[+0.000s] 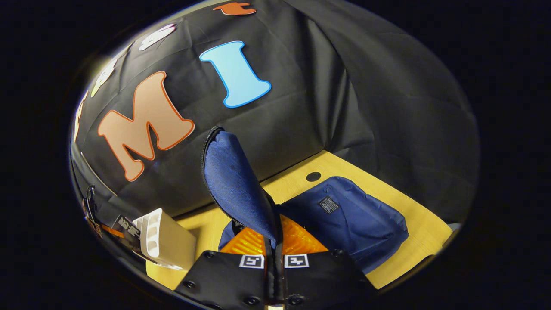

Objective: Open the schoolbag, grab two books from the bookshelf and put them into the schoolbag.

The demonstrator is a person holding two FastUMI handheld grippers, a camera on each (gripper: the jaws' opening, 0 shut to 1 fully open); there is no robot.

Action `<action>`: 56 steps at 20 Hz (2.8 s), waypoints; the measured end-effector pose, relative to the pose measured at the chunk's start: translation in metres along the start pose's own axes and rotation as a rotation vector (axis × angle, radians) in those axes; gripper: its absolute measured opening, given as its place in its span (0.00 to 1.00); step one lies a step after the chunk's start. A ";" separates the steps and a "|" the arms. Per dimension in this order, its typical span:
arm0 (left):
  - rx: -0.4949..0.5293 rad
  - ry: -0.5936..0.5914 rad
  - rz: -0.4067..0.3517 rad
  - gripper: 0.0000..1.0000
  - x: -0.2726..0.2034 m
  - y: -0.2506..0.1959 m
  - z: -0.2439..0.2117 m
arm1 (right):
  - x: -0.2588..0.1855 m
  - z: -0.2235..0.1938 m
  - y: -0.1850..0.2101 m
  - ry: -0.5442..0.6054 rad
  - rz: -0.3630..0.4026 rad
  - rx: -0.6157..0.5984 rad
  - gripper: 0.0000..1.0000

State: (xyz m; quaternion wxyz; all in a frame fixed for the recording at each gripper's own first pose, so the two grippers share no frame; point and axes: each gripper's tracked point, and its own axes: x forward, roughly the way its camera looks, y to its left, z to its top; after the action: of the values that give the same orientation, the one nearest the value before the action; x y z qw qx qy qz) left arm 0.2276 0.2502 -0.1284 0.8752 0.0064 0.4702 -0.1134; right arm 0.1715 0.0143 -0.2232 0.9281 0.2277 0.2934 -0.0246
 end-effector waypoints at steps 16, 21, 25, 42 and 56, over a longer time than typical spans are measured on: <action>-0.149 -0.167 -0.054 0.28 -0.064 -0.007 -0.003 | 0.001 -0.001 0.002 0.002 0.006 0.001 0.03; -0.197 -0.221 -0.016 0.28 -0.089 -0.003 -0.009 | 0.001 -0.001 0.001 0.003 0.017 0.001 0.03; -0.264 -0.270 -0.019 0.28 -0.116 -0.004 -0.018 | -0.001 -0.002 0.001 0.002 0.022 0.018 0.03; -0.618 -0.410 -0.426 0.28 -0.154 -0.122 -0.019 | -0.001 0.001 0.003 0.010 0.048 0.025 0.05; -0.608 -0.344 -0.678 0.28 -0.110 -0.278 0.037 | 0.001 -0.001 0.005 0.025 0.070 0.020 0.05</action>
State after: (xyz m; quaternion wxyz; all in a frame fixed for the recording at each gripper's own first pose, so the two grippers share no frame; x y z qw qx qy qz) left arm 0.1421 -0.0039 0.0095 0.8161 -0.4221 0.3061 -0.2491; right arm 0.1722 0.0194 -0.2224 0.9224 0.2472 0.2966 0.0078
